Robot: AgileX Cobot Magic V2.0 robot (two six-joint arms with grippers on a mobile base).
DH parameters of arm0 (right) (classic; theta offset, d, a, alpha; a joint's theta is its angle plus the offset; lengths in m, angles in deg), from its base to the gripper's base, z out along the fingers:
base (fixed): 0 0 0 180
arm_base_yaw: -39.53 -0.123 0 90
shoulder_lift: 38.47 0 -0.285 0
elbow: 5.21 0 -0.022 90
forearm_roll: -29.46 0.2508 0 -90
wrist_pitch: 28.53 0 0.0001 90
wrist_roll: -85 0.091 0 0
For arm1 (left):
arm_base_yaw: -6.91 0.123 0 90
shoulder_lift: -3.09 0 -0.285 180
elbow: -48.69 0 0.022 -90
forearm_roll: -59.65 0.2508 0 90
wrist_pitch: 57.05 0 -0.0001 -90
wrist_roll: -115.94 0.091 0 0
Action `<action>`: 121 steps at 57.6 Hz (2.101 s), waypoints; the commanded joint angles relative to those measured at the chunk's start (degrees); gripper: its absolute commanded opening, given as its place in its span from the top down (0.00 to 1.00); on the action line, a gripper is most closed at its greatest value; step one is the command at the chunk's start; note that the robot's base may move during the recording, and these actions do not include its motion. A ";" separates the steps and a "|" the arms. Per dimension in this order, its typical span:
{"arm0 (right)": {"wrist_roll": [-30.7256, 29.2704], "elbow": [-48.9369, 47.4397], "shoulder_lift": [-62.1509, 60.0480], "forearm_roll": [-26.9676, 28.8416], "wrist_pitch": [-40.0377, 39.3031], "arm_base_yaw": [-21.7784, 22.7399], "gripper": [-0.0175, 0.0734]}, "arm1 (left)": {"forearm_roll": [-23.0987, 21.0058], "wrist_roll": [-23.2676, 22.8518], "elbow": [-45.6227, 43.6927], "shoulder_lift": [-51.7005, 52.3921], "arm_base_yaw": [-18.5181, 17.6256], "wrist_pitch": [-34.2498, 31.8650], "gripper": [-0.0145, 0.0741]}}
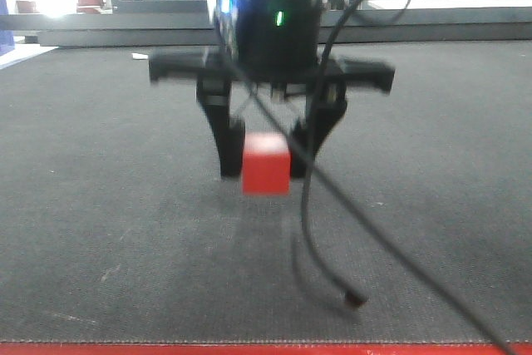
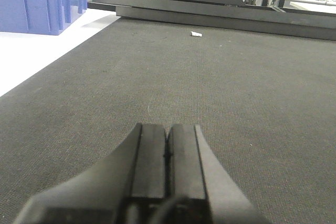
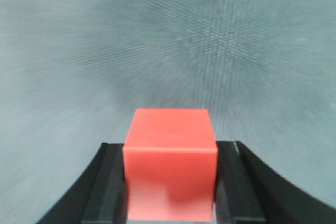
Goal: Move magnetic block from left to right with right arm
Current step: 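Close the right gripper on the red cube and lift it, then hold the red cube raised in the right gripper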
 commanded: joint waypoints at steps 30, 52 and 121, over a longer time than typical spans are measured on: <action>-19.78 18.35 -27.69 -2.37 -10.80 8.23 0.49 | -0.16 -0.10 0.48 0.54 0.00 -4.82 0.97; -33.69 33.80 -43.61 1.14 -19.58 25.61 0.49 | -0.16 -0.10 0.48 0.54 0.00 -4.82 0.97; -44.94 70.47 -95.43 -3.50 -56.63 46.36 0.49 | -0.16 -0.10 0.48 0.54 0.00 -4.82 0.97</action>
